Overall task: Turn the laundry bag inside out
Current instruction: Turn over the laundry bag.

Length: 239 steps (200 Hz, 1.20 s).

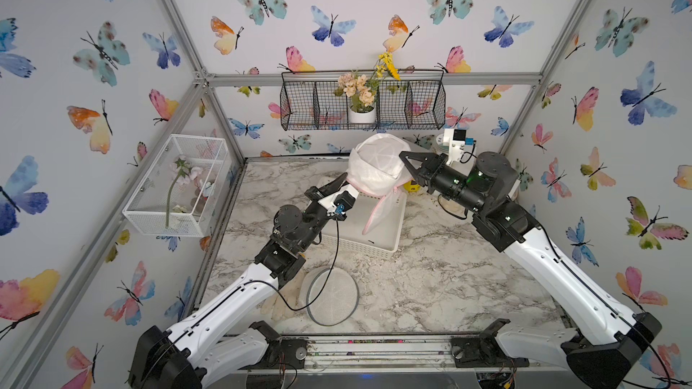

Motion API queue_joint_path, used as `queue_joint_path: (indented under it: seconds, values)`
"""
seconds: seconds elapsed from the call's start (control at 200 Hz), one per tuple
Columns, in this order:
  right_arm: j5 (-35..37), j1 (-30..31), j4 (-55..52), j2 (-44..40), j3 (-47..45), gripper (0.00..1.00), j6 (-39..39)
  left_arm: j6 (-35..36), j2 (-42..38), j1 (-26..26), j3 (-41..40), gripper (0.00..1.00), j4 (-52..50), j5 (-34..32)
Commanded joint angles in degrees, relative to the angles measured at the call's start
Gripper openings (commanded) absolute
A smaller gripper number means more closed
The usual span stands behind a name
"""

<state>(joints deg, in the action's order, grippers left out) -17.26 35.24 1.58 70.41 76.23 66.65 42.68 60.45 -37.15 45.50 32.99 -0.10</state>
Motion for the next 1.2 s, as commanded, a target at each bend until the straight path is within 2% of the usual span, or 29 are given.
queue_joint_path:
  seconds: [0.0,0.11,0.2,0.38,0.581,0.771,0.971,1.191]
  values:
    - [-1.9,0.0,2.8,0.3,-0.2,0.03,0.9,0.4,0.5,-0.1,1.7,0.17,1.4,0.7]
    - [-1.9,0.0,2.9,0.3,-0.5,0.03,1.3,0.8,0.6,-0.1,2.1,0.11,0.8,1.0]
    - [-1.6,0.0,3.6,0.2,-0.8,0.03,1.7,1.0,0.6,-0.1,2.3,0.0,-0.6,1.4]
    - [0.2,0.0,7.1,0.3,-0.7,0.03,3.1,0.3,-0.4,-0.1,0.3,0.0,-2.0,0.2]
    - [2.1,-1.3,12.3,1.0,-0.7,0.03,6.2,-4.0,-3.0,-0.1,-6.1,0.0,-1.2,-3.4]
    - [2.2,-1.9,19.2,3.5,-0.5,0.03,10.4,-6.0,-3.6,-1.1,-9.9,0.0,-2.0,-3.1]
    - [-2.7,-1.9,25.0,7.5,-0.6,0.03,16.2,-6.5,2.5,-4.2,-6.5,0.0,-3.3,1.6]
    - [-2.4,-1.9,27.3,7.7,-2.7,0.03,18.1,-5.2,10.2,-10.1,-1.3,0.0,-5.6,5.6]
